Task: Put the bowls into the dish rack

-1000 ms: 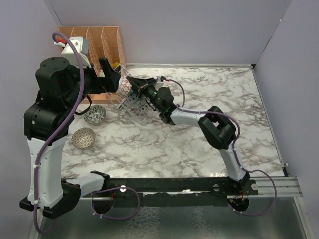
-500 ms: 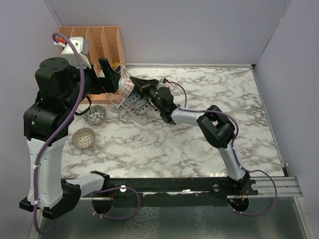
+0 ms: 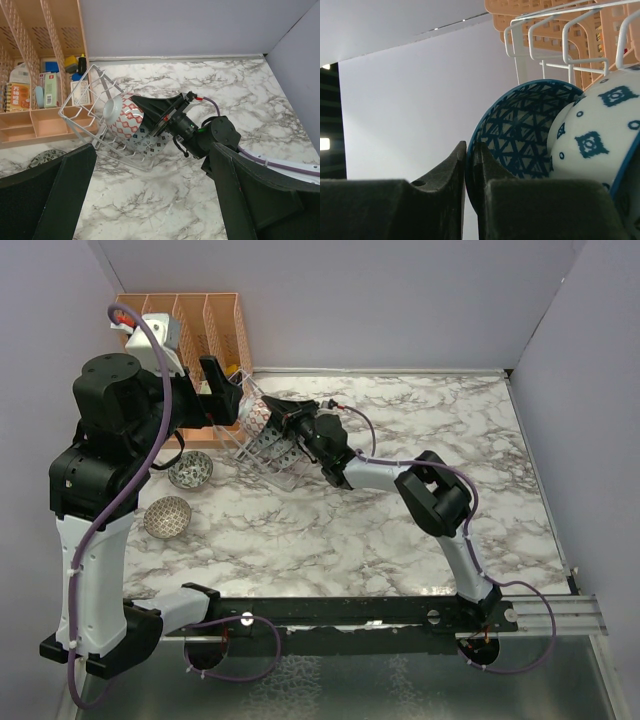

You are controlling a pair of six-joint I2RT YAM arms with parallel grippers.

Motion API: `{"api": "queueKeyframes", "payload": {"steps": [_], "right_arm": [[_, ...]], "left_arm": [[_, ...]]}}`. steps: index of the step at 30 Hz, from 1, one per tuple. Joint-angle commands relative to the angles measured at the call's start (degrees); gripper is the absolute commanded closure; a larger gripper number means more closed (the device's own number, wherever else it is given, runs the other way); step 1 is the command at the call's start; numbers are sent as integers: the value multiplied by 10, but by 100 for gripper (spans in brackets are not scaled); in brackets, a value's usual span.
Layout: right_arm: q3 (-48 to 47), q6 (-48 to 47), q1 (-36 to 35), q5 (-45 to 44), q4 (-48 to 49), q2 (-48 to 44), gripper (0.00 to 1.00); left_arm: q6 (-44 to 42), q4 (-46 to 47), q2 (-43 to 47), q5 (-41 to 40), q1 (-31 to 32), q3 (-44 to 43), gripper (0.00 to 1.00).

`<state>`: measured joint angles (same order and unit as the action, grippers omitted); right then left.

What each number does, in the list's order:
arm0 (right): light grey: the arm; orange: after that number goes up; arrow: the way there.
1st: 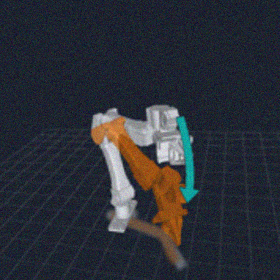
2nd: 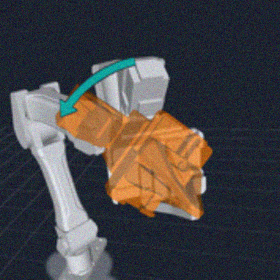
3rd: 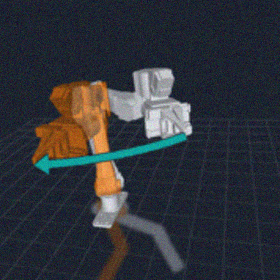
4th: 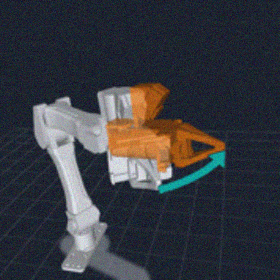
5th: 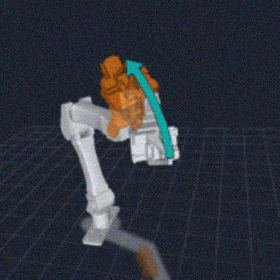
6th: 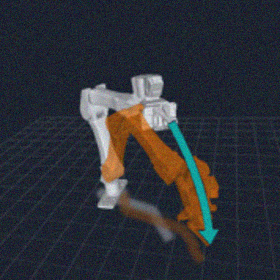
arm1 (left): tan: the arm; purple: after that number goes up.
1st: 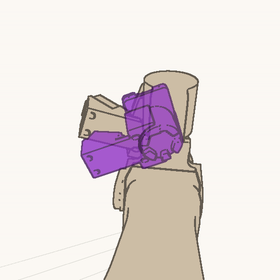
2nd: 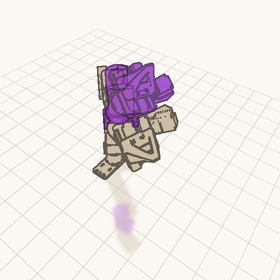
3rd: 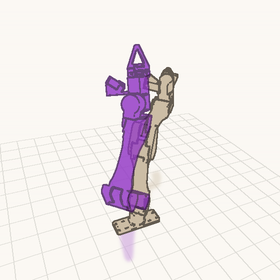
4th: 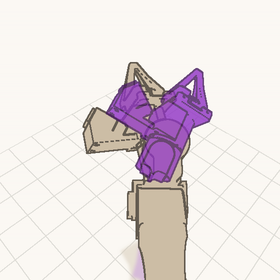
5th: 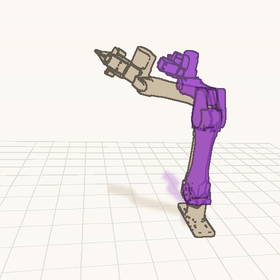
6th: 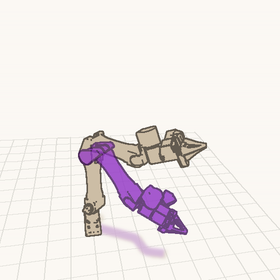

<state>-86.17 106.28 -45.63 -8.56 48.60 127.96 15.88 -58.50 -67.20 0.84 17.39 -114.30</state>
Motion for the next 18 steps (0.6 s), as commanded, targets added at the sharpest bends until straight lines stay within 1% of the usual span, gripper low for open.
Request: {"api": "queueKeyframes", "payload": {"steps": [1, 11, 17, 18], "right_arm": [[-2, 2, 6, -17, -4, -2, 86], [9, 14, 8, -6, -51, -18, 74], [33, 14, 11, -2, -61, -39, 71], [36, 15, 12, 0, -60, -42, 69]], "left_arm": [[-6, 4, 0, 1, 1, -5, 1], [-7, 6, -2, 2, 1, -6, 1], [-5, 5, -4, 1, 1, -8, 1], [-4, 5, -5, 1, 2, -8, 1]]}}
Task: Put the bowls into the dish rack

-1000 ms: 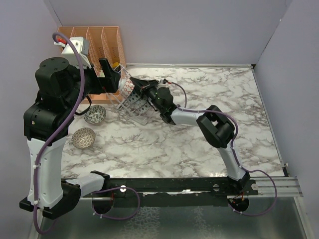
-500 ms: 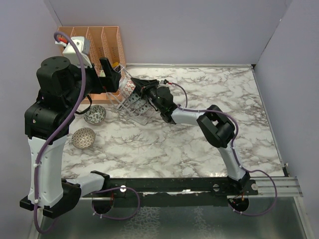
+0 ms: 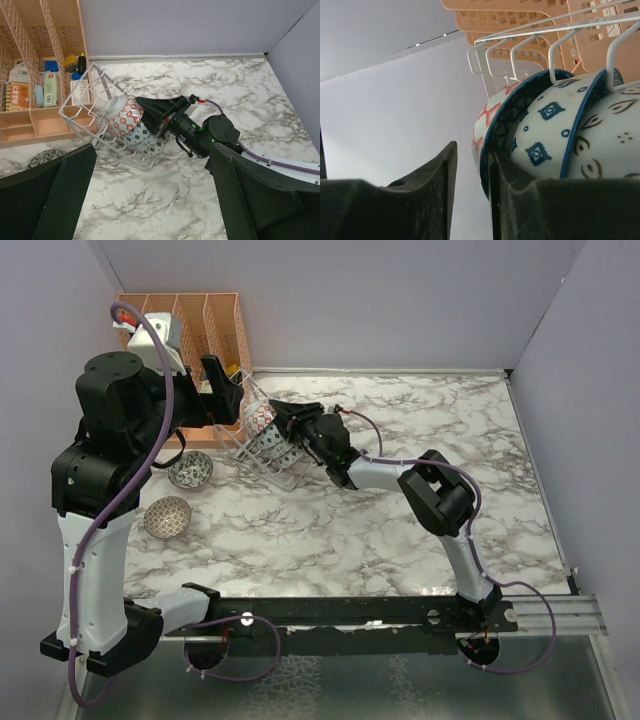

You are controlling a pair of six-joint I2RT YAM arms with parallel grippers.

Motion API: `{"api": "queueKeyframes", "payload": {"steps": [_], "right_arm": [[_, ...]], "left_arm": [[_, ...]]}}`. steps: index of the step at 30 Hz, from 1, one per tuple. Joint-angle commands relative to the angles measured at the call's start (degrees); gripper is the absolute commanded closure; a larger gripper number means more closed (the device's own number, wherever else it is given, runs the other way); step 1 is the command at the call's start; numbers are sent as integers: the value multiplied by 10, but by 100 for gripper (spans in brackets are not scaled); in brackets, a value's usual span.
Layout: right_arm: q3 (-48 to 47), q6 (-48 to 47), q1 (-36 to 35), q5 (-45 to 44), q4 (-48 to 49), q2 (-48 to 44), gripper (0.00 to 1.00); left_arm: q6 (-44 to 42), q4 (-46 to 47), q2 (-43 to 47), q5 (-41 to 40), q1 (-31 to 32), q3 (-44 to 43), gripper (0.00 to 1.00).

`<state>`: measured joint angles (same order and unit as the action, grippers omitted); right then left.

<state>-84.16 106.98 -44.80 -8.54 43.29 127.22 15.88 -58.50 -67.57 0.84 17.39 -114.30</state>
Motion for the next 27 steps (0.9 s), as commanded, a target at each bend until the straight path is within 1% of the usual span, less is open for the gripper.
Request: {"api": "queueKeyframes", "payload": {"steps": [1, 6, 9, 18, 24, 27], "right_arm": [[19, 8, 5, 2, -7, -37, 68], [24, 8, 9, 19, -42, -53, 66], [32, 9, 11, 24, -66, -67, 63], [78, -1, 16, 46, -123, -119, 63], [89, -62, 17, 55, -174, -175, 63], [81, -119, 17, 72, -220, -202, 63]], "left_arm": [[-4, 6, -2, 1, 1, -8, 1], [0, 7, -4, 5, 1, -9, 1], [1, 7, -5, 6, 2, -8, 1], [4, 6, -6, 6, 1, -9, 1], [7, 4, -6, 6, 1, -10, 1], [11, 3, -6, 5, 1, -9, 1]]}}
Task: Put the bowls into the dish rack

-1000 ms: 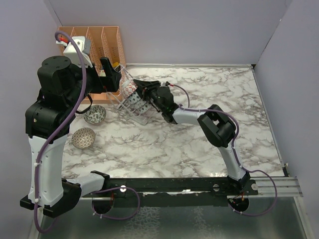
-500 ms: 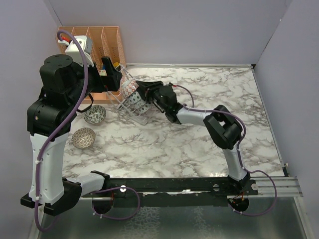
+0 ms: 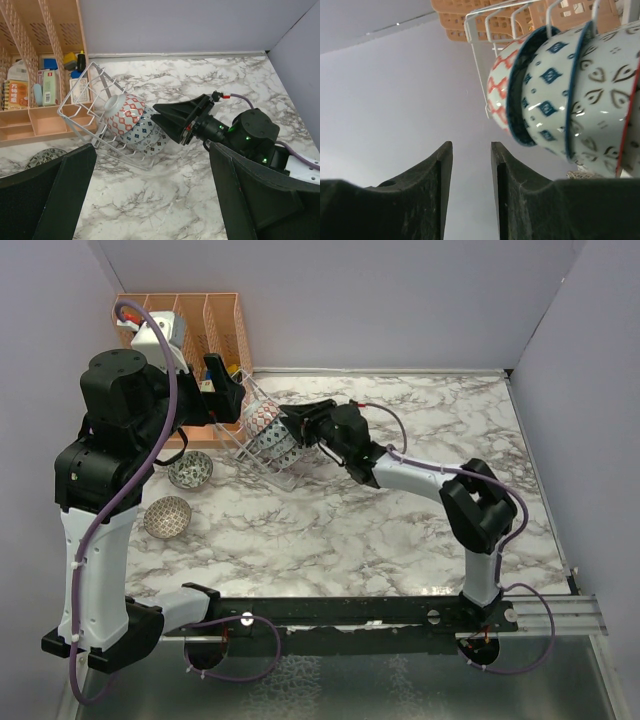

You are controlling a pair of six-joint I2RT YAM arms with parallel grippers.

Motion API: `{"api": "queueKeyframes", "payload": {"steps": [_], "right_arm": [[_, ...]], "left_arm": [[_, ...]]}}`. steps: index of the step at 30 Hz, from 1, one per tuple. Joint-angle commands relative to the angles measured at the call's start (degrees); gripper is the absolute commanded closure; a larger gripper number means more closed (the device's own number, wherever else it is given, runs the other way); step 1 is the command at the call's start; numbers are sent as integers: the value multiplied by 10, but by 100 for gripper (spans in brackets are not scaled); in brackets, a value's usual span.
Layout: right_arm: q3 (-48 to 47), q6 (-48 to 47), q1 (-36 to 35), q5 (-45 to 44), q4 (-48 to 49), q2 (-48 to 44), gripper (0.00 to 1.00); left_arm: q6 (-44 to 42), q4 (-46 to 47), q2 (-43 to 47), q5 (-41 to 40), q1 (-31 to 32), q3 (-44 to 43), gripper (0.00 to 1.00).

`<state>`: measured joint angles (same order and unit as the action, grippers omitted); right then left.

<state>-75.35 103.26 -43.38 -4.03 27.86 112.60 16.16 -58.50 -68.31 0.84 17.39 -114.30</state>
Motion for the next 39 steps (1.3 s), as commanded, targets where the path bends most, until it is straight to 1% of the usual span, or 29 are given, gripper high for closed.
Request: {"api": "queueKeyframes", "payload": {"steps": [1, 5, 8, 11, 14, 16, 18, 20, 22, 24, 28, 30, 33, 36, 39], "right_arm": [[-15, -108, 3, 34, -90, -64, 63], [-86, -266, 1, 78, -200, -75, 62], [-132, -374, -6, 138, -245, -67, 60], [-185, -488, -26, 196, -280, -49, 57], [-272, -596, -63, 245, -346, -9, 53], [-326, -642, -87, 273, -385, 23, 52], [-358, -674, -110, 273, -413, 40, 52], [-345, -678, -124, 257, -417, 35, 52], [-290, -658, -125, 231, -391, 5, 52], [-246, -661, -124, 185, -383, -32, 50], [-226, -706, -124, 114, -445, -83, 43], [-215, -720, -118, 94, -475, -104, 40], [-180, -718, -95, 97, -499, -143, 39], [-144, -722, -63, 113, -507, -183, 39], [-127, -738, -25, 142, -519, -210, 39]], "left_arm": [[9, 2, 1, 3, 1, -9, 1], [10, -4, -2, -8, 1, -26, 1], [6, -12, -7, -20, 1, -50, 1], [4, -20, -11, -31, 2, -69, 1], [4, -21, -8, -40, 1, -73, 1], [8, -22, -5, -48, 1, -71, 1], [18, -30, 1, -71, 1, -56, 1], [33, -41, 14, -99, 1, -22, 1], [53, -48, 30, -122, 1, 19, 1], [73, -47, 47, -135, 1, 59, 2], [111, -55, 77, -185, 2, 134, 3], [134, -51, 97, -198, 1, 183, 4], [180, -35, 126, -211, 1, 284, 7], [218, 7, 153, -224, 2, 378, 9], [246, 40, 164, -252, 0, 439, 9]]}}
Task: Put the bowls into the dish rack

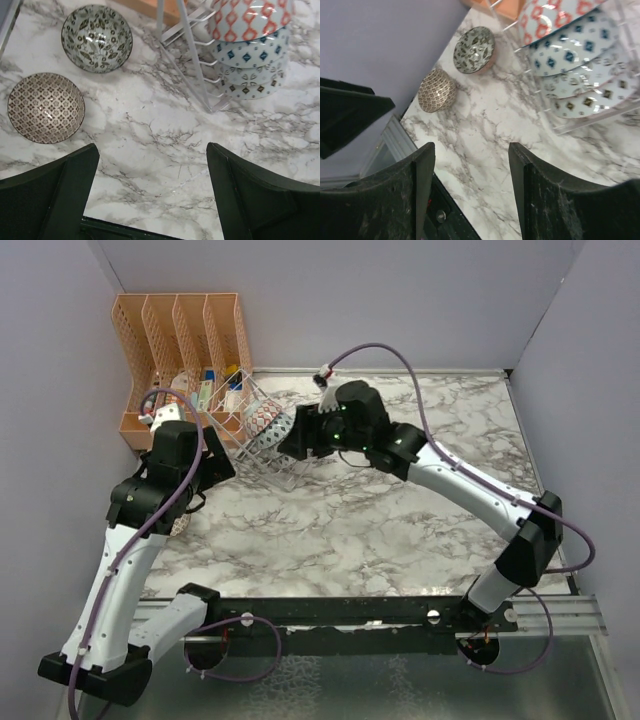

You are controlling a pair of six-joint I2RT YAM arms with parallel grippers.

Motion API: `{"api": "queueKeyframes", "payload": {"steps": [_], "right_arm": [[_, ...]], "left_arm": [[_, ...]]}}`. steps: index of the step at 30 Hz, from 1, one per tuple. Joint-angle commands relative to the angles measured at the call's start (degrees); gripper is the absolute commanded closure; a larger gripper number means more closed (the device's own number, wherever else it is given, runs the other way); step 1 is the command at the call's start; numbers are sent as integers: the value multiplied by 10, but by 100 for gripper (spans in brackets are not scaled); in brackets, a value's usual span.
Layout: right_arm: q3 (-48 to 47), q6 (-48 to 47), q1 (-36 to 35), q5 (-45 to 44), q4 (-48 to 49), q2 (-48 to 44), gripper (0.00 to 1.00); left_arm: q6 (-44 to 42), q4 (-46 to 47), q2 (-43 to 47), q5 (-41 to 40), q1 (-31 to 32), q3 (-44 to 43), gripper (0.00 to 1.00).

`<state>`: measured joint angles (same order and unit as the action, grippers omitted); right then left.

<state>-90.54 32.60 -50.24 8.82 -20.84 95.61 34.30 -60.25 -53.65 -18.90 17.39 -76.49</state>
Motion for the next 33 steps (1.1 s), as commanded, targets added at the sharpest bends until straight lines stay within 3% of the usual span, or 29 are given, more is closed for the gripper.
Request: {"api": "queueKeyframes", "payload": {"steps": [1, 5, 13, 24, 33], "right_arm": [[29, -37, 58, 27, -37, -47, 39], [38, -63, 109, 73, -54, -71, 39], [62, -103, 162, 102, -71, -115, 38], [88, -101, 181, 148, -75, -127, 38], [109, -101, 196, 144, -80, -141, 38]], "left_arm": [[73, 70, 17, -60, -2, 73, 9], [81, 121, -1, -52, -34, 115, 15], [59, 257, -36, 58, -221, 215, 19], [-101, 422, -189, 82, -306, 202, 13], [-194, 484, -293, 272, -398, 195, 19]]}}
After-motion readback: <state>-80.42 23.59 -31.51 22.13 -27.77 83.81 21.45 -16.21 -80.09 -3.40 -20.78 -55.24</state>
